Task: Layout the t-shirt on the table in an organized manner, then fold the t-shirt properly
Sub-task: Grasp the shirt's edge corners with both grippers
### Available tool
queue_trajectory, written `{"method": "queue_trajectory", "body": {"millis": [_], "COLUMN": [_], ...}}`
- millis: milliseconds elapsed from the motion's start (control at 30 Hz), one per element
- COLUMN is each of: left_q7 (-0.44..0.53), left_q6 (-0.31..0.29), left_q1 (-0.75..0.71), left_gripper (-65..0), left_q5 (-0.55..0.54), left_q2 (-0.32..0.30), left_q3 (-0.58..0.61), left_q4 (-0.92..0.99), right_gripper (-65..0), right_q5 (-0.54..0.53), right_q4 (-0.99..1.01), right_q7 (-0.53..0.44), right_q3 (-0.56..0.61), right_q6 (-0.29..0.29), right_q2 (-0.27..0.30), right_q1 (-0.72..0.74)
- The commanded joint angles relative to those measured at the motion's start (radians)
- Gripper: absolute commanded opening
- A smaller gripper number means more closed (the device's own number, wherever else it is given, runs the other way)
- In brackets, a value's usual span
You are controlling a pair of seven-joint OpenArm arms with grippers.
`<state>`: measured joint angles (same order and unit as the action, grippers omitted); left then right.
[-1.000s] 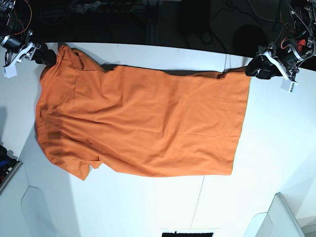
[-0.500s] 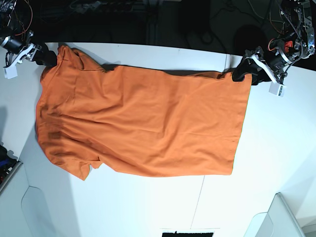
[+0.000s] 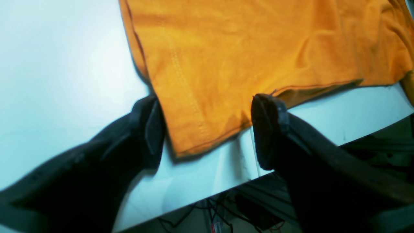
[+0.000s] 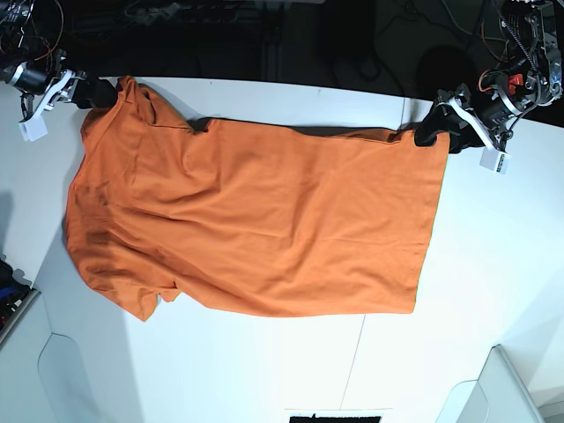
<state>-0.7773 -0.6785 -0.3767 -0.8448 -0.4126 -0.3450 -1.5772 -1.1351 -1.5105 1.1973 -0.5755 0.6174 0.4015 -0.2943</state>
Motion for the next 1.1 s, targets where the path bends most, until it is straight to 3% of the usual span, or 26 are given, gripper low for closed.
{"method": "queue_trajectory", "body": {"millis": [0,300,533,600,733,767,933,1067], "left_q7": [-0.020,-0.005,0.014,0.034,0.064,0.063,0.058,0.000], "left_q6": [0.013,0.012,0.012,0.011,0.011,0.011,-0.020,-0.020], "left_q1": [-0.003,-0.003,-0.002,0.000,0.000,0.000,-0.001,-0.001], "left_gripper": [-21.6,-21.6,-22.1,-29.2,-61.8,-65.0,-65.0,-65.0], "left_q5": [0.027,0.027,0.041,0.075,0.129,0.133,0.137,0.056], "left_q2": [-0.011,-0.011,-0.011,-0.011,-0.012,-0.012,-0.039,-0.043], "left_q3": [-0.003,-0.003,-0.003,-0.003,-0.003,-0.003,-0.042,-0.127], "left_q4": [-0.007,-0.007,-0.007,-0.007,-0.007,-0.008,-0.022,-0.070], "right_gripper": [-34.6,-34.6,-34.8,-41.6,-65.0,-65.0,-65.0,-65.0], "right_q5": [-0.025,-0.022,0.060,0.085,0.089,0.089,0.101,0.072], "right_q4": [-0.030,-0.063,-0.062,-0.060,-0.060,-0.060,-0.061,-0.061], "right_q7": [-0.003,0.003,-0.078,-0.108,-0.128,-0.128,-0.127,-0.127], "right_q3": [-0.005,-0.005,-0.004,-0.004,-0.004,-0.004,-0.015,-0.059], "right_q6": [0.000,0.000,-0.012,-0.013,-0.012,-0.012,-0.011,-0.011], "right_q2": [0.019,0.005,-0.055,-0.065,-0.066,-0.066,-0.047,-0.005], "right_q1": [0.002,0.003,0.003,0.003,0.003,0.003,0.003,0.003]}}
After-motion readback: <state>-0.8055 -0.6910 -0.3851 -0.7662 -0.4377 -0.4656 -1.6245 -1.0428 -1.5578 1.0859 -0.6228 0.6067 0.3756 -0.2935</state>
